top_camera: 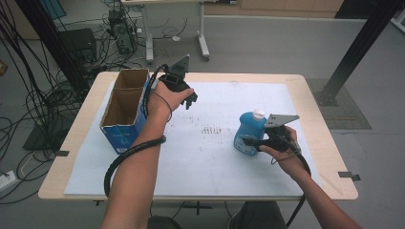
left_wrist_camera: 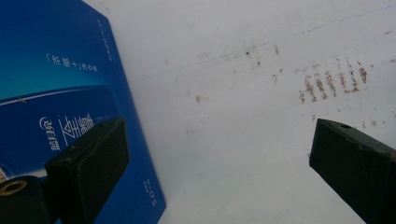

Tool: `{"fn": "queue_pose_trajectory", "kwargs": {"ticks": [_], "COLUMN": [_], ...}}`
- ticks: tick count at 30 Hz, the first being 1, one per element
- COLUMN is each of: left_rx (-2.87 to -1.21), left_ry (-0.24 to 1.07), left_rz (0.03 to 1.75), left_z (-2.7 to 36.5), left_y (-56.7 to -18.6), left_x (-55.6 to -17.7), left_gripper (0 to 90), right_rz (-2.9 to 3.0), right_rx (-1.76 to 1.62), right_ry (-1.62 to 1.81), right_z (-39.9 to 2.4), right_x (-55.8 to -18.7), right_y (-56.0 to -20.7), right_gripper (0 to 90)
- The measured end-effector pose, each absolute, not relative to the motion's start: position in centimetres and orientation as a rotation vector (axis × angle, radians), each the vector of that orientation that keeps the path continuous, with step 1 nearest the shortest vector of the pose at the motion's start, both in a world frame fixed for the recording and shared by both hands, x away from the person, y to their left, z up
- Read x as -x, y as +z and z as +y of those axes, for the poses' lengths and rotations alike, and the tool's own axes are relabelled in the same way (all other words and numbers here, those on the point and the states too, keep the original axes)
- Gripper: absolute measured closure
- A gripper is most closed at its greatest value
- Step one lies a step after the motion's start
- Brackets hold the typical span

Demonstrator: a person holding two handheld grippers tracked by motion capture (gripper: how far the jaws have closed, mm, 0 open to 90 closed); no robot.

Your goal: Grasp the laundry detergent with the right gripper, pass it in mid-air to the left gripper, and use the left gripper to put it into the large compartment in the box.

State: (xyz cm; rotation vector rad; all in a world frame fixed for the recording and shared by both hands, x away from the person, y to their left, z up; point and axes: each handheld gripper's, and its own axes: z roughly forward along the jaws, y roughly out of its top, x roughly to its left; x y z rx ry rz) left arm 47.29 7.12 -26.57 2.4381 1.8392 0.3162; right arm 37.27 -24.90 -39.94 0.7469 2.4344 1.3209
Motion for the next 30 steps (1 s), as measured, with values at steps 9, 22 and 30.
{"fn": "queue_pose_trajectory", "kwargs": {"ticks": [9, 22, 30], "left_rx": [-2.438, -2.445, -2.443], "left_ry": [0.317, 0.314, 0.316], "left_rz": [1.838, 1.84, 1.824], "left_z": [7.29, 7.45, 7.32], "left_y": [-26.3, -26.32, -26.14], "left_x": [-47.2, -47.09, -47.08], "left_gripper": [5.5, 5.5, 5.5], "right_rz": [2.434, 2.434, 2.44], "right_rx": [-0.749, -0.751, -0.751], "right_ry": [1.316, 1.313, 1.309], "right_z": [-24.86, -24.82, -24.8], "right_x": [-37.22, -37.21, -37.27], "right_y": [-39.92, -39.9, -39.83], "right_gripper": [43.4, 43.0, 42.9]}}
